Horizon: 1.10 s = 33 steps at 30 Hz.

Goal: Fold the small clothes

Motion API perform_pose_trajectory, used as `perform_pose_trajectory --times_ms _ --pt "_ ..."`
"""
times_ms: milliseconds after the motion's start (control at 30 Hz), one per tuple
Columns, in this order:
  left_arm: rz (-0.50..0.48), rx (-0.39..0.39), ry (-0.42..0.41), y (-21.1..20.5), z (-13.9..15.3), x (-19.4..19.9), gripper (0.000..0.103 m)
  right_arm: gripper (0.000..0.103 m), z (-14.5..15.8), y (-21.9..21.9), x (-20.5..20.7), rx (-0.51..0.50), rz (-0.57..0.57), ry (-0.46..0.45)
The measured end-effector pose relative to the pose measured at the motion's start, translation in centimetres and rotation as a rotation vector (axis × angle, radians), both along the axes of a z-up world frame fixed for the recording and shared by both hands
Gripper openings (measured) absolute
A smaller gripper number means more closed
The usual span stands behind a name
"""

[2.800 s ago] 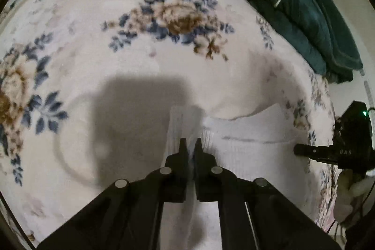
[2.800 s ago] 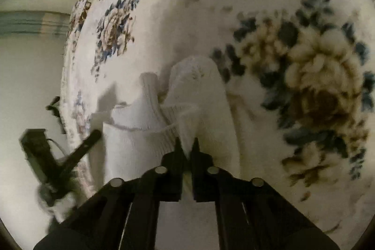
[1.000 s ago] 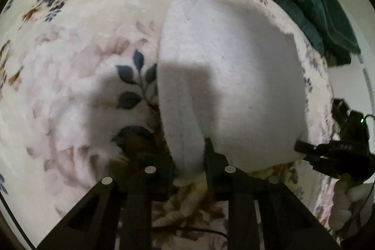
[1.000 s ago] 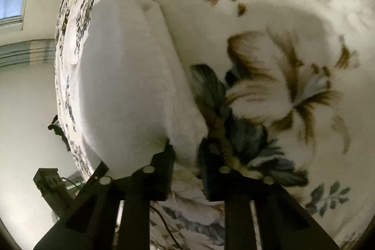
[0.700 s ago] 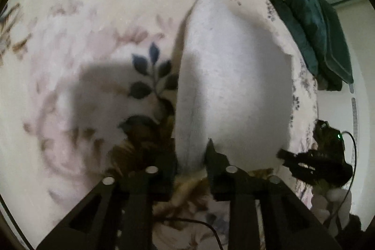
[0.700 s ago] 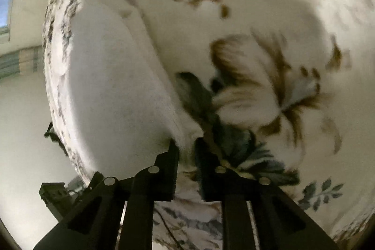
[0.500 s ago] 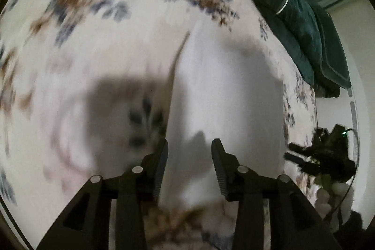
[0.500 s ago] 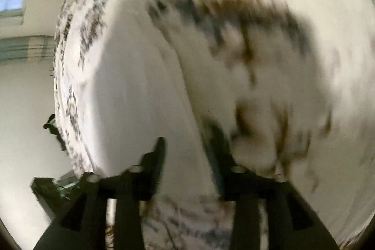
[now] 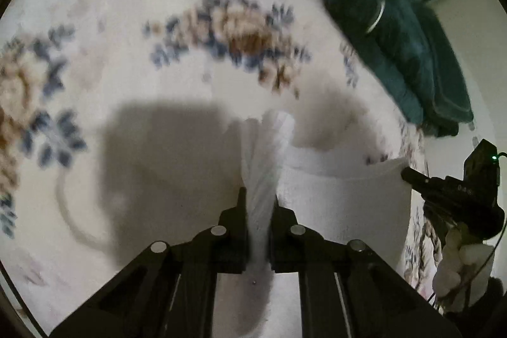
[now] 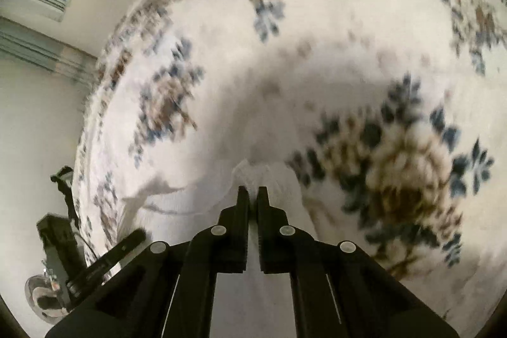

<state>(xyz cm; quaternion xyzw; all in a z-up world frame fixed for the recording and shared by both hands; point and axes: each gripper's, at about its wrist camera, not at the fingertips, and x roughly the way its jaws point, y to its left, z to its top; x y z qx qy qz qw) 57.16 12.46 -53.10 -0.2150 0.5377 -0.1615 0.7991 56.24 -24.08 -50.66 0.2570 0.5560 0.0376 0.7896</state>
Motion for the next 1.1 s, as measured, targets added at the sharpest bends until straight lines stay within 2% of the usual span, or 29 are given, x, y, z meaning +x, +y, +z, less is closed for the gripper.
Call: perform_pose_trajectory --times_ms 67,100,233,300,333,367,400,433,467,533,667,800,900,1033,1067,1100 --pt "0.044 -0.026 -0.007 1.6 -0.1 0.5 0.007 0.004 0.4 -1.2 0.6 0.041 -0.056 -0.043" --pt "0.063 -0.029 0.012 2.0 -0.8 1.0 0.007 0.004 -0.1 -1.7 1.0 0.064 -0.084 -0.030" --pt "0.060 -0.071 0.127 2.1 -4.0 2.2 0.009 0.004 -4.4 -2.2 2.6 0.075 -0.095 0.112" --pt "0.028 -0.080 0.133 1.8 -4.0 1.6 0.012 0.005 -5.8 -1.9 2.5 0.065 -0.065 0.165" --pt "0.019 -0.094 0.129 1.9 -3.8 1.1 0.020 0.006 -6.1 -1.9 2.2 0.085 -0.057 0.178" --pt "0.018 -0.108 0.132 2.2 -3.6 0.6 0.028 0.011 -6.4 -2.2 2.0 0.127 -0.051 0.195" --pt "0.021 -0.140 0.140 2.8 -3.5 0.0 0.046 0.018 -6.8 -2.9 1.6 0.183 -0.047 0.229" --pt "0.025 -0.180 0.136 3.5 -3.4 -0.7 0.055 0.041 -6.9 -3.3 1.3 0.211 -0.047 0.241" --pt "0.037 -0.228 0.125 4.2 -3.3 -1.5 0.057 0.065 -6.9 -4.2 0.5 0.268 -0.048 0.236" --pt "0.057 -0.292 0.130 5.6 -4.1 -3.2 0.067 0.081 -7.1 -5.1 -1.3 0.330 -0.034 0.223" --pt "0.074 -0.415 0.224 6.7 -7.1 -6.7 0.067 0.085 -9.4 -5.4 -6.4 0.453 0.017 0.290" --pt "0.051 -0.512 0.250 5.2 -8.4 -8.1 0.068 0.088 -13.5 -4.3 -10.3 0.631 0.034 0.354" --pt "-0.009 -0.545 0.276 2.6 -9.1 -7.5 0.068 0.088 -15.4 -2.5 -10.7 0.717 0.057 0.353" --pt "-0.064 -0.511 0.255 -0.1 -8.6 -6.2 0.064 0.089 -16.1 -0.1 -9.7 0.696 0.088 0.349" --pt "-0.065 -0.494 0.240 -0.4 -8.2 -5.9 0.056 0.083 -15.8 0.3 -9.4 0.675 0.091 0.338" --pt "-0.068 -0.480 0.221 -0.4 -7.5 -5.8 0.033 0.071 -15.4 0.7 -9.3 0.669 0.092 0.317"
